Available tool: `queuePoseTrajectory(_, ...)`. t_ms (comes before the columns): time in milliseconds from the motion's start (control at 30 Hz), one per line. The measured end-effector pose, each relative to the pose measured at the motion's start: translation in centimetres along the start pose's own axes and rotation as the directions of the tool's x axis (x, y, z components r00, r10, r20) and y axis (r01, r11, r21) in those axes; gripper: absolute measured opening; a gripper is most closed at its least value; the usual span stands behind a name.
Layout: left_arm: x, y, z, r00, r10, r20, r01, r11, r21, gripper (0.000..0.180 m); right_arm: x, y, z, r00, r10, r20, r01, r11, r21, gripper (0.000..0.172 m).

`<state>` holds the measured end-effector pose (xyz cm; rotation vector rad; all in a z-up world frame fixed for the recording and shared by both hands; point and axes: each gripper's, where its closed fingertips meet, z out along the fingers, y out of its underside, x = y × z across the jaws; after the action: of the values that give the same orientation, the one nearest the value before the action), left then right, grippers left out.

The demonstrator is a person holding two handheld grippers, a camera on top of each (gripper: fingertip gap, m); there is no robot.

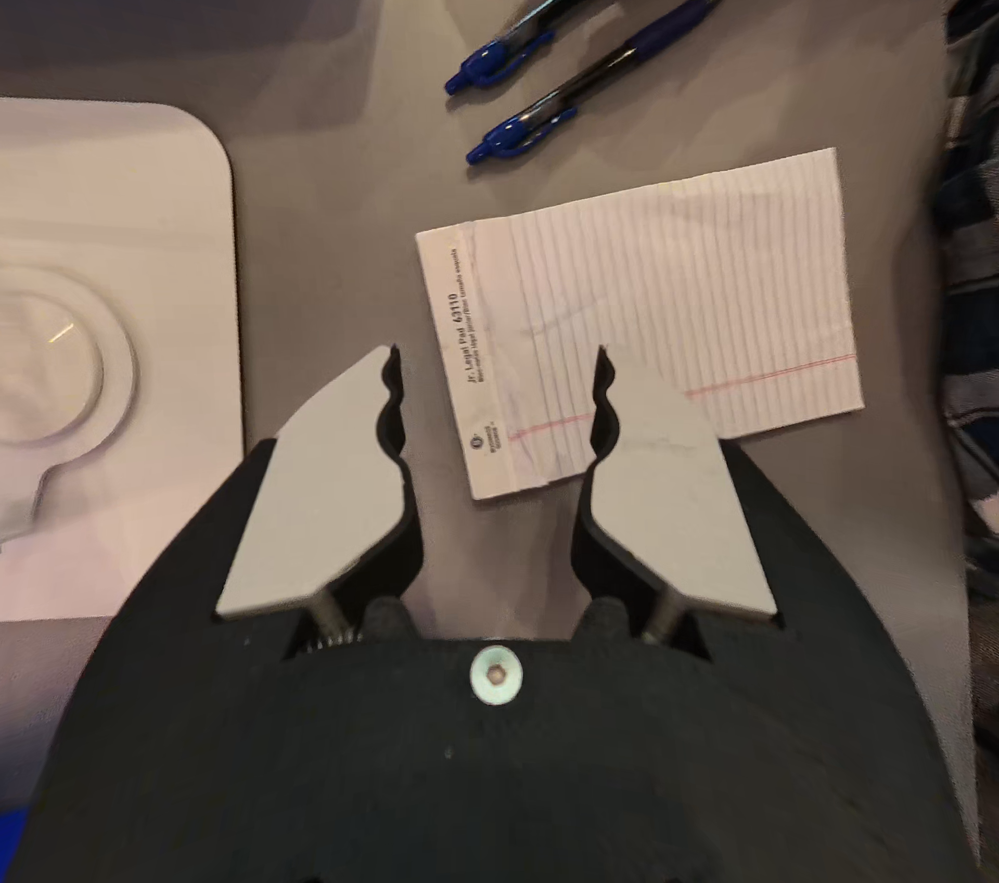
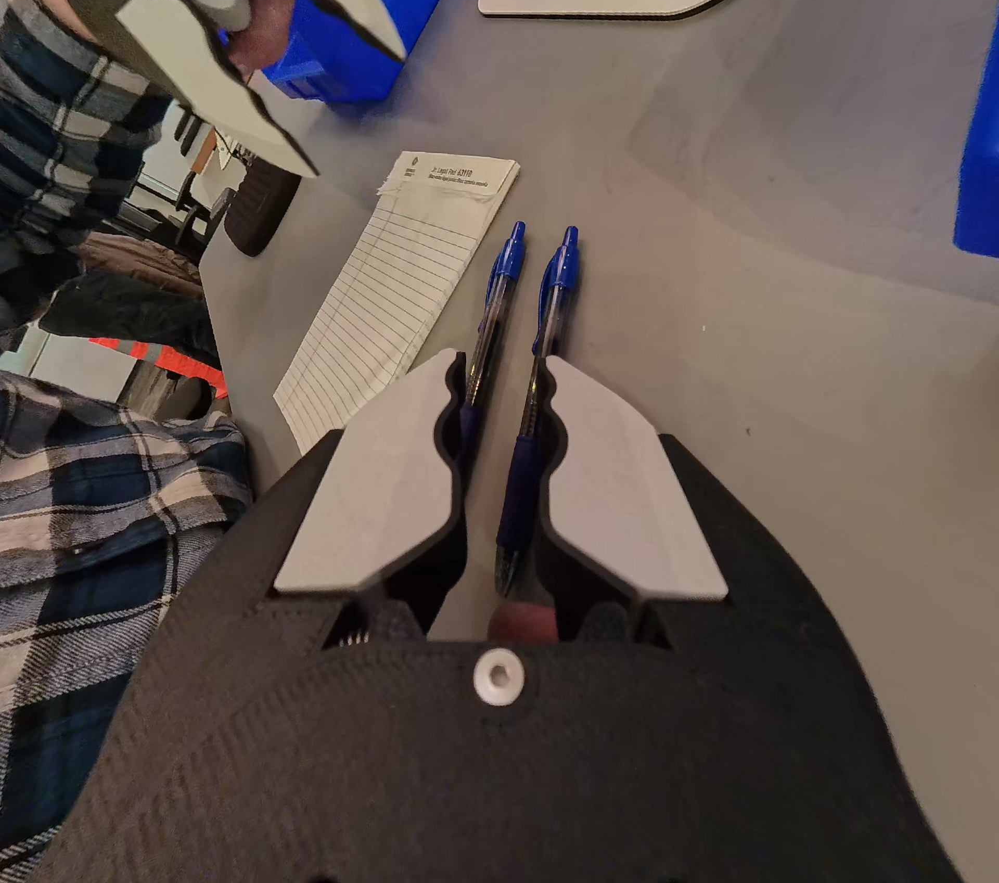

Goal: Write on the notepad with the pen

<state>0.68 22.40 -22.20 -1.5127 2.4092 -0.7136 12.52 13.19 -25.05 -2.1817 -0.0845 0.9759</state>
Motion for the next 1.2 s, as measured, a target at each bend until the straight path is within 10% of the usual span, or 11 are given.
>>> queuePoseTrajectory(367,7.2,4.4,4.3,0.979,0.201,-0.036,-0.203,0.978,-0.053,0.056,0.1,0.1,0.1,1.0,-0.008,-0.015,0.008,1.0,-0.005,0.024)
queuePoseTrajectory(1200,7.0,3.3,5.2,0.973,0.226,-0.034,-0.227,0.974,-0.015,0.049,-2.9,1.7,0.9,0.973,-0.206,-0.103,0.191,0.972,-0.139,0.024)
